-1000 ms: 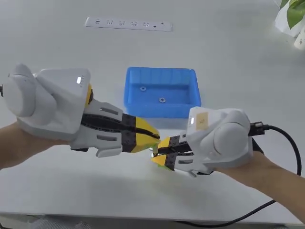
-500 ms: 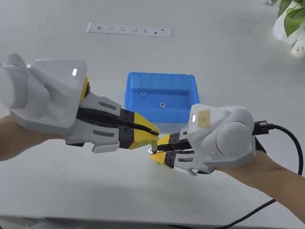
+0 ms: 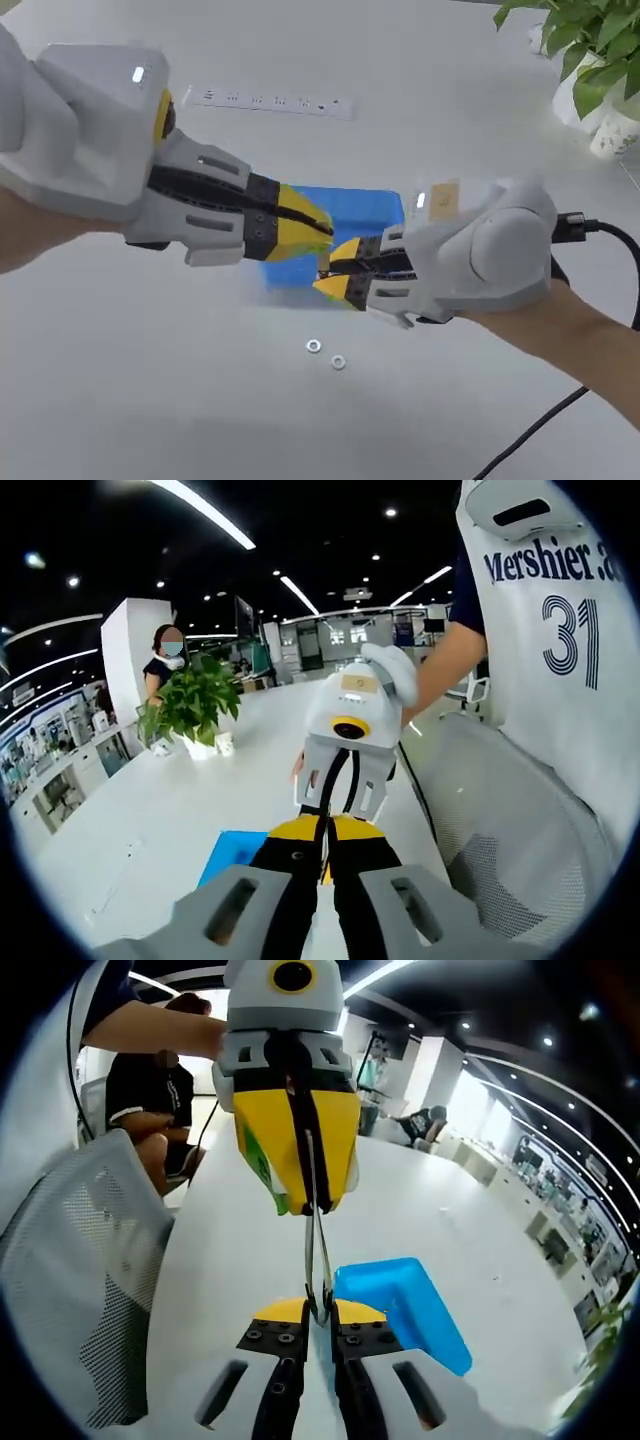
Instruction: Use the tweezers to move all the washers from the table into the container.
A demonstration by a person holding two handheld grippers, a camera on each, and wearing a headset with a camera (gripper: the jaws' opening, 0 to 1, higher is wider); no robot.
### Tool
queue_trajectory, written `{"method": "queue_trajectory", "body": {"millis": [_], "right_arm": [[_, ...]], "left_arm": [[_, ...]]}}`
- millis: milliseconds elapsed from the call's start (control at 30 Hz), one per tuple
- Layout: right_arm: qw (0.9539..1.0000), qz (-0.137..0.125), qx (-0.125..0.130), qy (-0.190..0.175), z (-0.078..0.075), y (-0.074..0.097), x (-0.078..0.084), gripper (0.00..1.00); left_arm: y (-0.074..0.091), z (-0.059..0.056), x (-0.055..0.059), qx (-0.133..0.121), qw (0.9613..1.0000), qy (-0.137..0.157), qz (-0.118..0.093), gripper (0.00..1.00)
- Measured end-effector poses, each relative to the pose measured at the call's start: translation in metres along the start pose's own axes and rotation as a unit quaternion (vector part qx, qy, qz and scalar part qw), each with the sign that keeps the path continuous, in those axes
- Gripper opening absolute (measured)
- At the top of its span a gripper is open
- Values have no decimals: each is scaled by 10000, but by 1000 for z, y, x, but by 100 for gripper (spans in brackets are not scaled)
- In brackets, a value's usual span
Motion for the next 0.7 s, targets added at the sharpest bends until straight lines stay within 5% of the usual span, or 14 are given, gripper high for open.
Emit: {"method": "queue_trajectory", "body": {"millis": [300, 700], "right_arm": [[9995, -75, 280, 101, -24, -1, -10, 9], [9990, -4, 431, -63, -51, -19, 6, 9]], "left_arm": [[3, 24, -10, -69, 9996, -273, -40, 5], [-9, 55, 9, -179, 9996, -221, -12, 5]]}}
Point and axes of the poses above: the centre of the closed fingertips' face, and the gripper's own axes: y roughly backward along the fingers, z roughly to its left, x roughly out of its underside, the point moved 10 cm from there along y, roughly backward along the fingers, and after that the axes turned 6 degrees about -z, right-handed, at the moved point
